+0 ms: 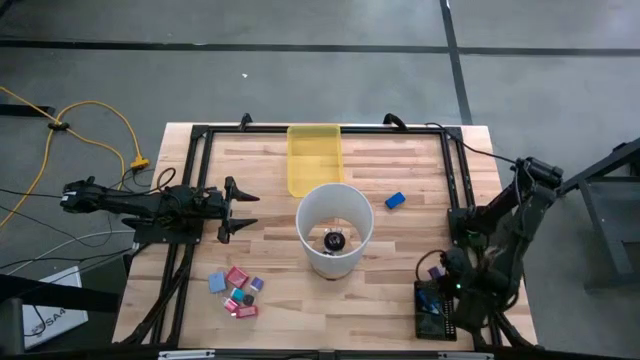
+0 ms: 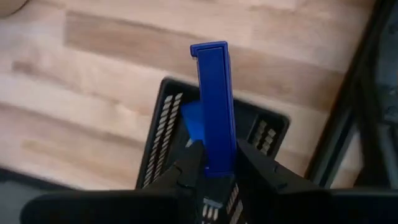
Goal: Pick & Place Office items
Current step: Put the dark blue timer into the black bin
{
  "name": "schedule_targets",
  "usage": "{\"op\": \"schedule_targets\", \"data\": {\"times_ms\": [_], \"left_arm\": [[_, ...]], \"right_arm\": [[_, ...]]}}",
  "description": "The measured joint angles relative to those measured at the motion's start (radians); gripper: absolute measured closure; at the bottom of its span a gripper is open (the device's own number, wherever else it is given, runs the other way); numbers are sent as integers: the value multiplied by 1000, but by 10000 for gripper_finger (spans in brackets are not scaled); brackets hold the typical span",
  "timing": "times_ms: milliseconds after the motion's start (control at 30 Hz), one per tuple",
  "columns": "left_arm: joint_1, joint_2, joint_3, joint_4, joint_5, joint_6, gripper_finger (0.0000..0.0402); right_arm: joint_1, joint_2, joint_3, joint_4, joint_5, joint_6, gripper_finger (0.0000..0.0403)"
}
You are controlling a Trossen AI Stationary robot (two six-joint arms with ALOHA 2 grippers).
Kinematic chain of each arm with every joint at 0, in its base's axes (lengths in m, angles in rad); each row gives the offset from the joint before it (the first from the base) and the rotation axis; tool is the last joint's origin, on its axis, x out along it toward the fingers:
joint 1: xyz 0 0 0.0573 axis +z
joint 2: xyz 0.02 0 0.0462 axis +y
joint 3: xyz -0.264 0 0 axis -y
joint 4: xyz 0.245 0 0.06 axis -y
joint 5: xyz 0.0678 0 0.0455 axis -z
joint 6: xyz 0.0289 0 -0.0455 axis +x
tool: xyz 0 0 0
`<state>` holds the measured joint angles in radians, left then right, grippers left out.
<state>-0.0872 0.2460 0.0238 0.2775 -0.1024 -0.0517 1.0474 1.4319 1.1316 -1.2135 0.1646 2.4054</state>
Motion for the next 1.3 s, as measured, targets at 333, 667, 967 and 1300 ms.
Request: {"op": "schedule_targets", "data": {"times_ms": [333, 667, 967, 1300], "left_arm": [[0, 0, 0, 0, 0, 0, 109], [0, 0, 0, 0, 0, 0, 109], [0, 0, 0, 0, 0, 0, 109], [0, 0, 0, 0, 0, 0, 109]], "right_arm": [[69, 0, 0, 76, 43, 11, 342], [72, 93, 0, 201, 8, 0, 342], [97, 161, 0, 320, -21, 8, 342], [121, 226, 0, 409, -44, 31, 342]]}}
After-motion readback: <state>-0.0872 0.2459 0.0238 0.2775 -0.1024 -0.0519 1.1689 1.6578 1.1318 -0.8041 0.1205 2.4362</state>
